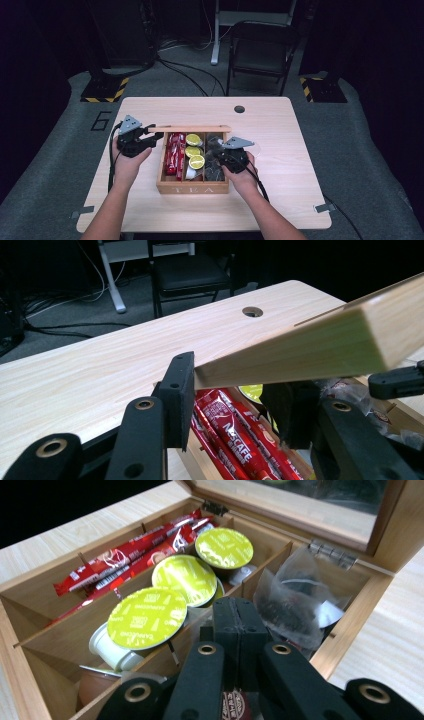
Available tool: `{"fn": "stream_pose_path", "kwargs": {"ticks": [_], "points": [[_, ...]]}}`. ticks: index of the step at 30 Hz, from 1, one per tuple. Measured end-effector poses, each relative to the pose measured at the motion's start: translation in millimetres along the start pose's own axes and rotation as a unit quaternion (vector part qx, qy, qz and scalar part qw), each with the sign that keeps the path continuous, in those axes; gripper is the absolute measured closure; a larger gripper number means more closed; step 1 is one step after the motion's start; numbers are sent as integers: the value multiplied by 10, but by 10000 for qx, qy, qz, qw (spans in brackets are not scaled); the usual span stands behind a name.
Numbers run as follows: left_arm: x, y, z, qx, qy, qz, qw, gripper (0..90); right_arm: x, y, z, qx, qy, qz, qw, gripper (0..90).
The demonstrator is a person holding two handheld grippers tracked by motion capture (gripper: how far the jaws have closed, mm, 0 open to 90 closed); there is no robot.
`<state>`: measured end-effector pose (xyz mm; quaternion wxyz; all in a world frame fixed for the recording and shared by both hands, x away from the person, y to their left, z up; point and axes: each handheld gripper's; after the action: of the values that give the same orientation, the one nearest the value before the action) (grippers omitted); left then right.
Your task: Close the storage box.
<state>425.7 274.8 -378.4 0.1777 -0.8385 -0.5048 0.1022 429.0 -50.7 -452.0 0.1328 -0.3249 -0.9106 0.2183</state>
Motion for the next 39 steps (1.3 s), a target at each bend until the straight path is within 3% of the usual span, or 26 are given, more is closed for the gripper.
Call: {"fn": "stream_pose_path", "kwargs": {"ticks": [8,30,39], "points": [[6,0,-4,5,0,7,10000,568,-42,-125,-119,-91,-168,13,9998,900],[5,4,-5,-11,-14,8,10000,568,-26,-323,-275,-125,-211,-129,9996,900],[5,2,-8,4,-11,-1,10000,568,-52,-423,-279,-152,-184,-69,9997,900]]}}
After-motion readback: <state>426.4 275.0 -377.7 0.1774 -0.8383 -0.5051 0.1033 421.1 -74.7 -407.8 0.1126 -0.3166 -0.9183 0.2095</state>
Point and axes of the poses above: each handheld gripper's, and its own axes: y roughly forward along the jaws, z roughly out of its underside, x roughly to its left, and after that the axes turned 5 degrees about -z, right-handed
